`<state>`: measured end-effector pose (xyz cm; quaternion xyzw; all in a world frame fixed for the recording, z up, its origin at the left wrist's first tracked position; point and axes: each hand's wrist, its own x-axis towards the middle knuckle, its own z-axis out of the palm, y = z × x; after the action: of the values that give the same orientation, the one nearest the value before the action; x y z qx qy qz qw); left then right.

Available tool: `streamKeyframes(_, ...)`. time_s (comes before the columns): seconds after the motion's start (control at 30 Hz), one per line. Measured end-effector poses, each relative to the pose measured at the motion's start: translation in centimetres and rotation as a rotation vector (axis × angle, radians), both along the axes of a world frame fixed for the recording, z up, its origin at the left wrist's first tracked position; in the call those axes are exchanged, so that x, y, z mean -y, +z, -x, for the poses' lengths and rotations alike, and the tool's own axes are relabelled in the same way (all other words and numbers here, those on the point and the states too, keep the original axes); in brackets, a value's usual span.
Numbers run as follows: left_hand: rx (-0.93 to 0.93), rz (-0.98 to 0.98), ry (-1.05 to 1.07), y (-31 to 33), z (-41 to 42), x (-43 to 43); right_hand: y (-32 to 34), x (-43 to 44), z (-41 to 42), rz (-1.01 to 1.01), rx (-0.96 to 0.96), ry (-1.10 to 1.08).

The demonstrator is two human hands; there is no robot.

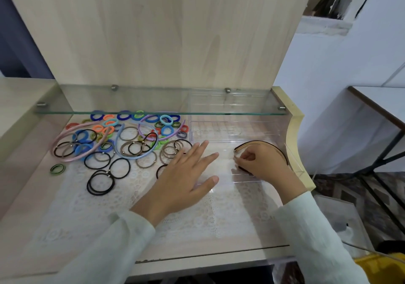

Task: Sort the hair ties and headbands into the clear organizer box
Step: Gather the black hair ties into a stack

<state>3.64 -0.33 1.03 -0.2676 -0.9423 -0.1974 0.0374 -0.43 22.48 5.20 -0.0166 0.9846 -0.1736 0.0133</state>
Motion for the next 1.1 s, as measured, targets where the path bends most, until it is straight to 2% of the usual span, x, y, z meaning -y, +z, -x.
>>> streamKeyframes(0.13, -0.021, -0.010, 0.064, -0.3, -0.3, 2.0, -1.2, 0.5, -0.4, 0.081, -0.113, -0.106)
streamKeyframes(0.23, -0.014, 0.009, 0.133, -0.9, -0.6, 3.5, -1.5, 2.4, -0.9, 0.283, -0.321, -0.127)
streamKeyframes(0.3, -0.034, 0.034, 0.182, -1.3, -0.7, 4.2, -1.3, 4.4, -1.5, 0.373, -0.452, -0.071)
streamKeyframes(0.43, -0.224, 0.073, 0.336, -1.1, -1.0, 5.5, -1.3, 9.8, -3.9, 0.440, -0.639, 0.148)
streamKeyframes(0.53, -0.243, 0.027, 0.425, -1.2, -1.3, 6.8, -2.4, 13.6, -5.4, 0.393, -0.638, 0.339)
streamKeyframes(0.67, -0.337, 0.027, 0.426, -2.0, -1.9, 9.3, -3.5, 17.2, -6.3, 0.518, -0.506, 0.435)
streamKeyframes(0.73, -0.344, 0.025, 0.447, -2.1, -2.3, 10.6, -3.9, 18.1, -6.4, 0.502, -0.501, 0.408)
streamKeyframes(0.83, -0.289, 0.089, 0.471, -2.0, -2.9, 12.4, -4.4, 18.5, -5.9, 0.321, -0.524, 0.335)
streamKeyframes(0.93, -0.275, 0.040, 0.554, -0.9, -3.8, 13.8, -4.7, 18.5, -5.2, 0.162, -0.542, 0.269)
streamKeyframes(1.0, -0.304, -0.024, 0.635, -0.1, -4.2, 14.7, -4.9, 18.4, -5.0, 0.132, -0.560, 0.212)
streamKeyframes(1.1, -0.324, -0.034, 0.682, -0.1, -4.0, 16.2, -5.2, 18.4, -4.7, 0.193, -0.575, 0.147)
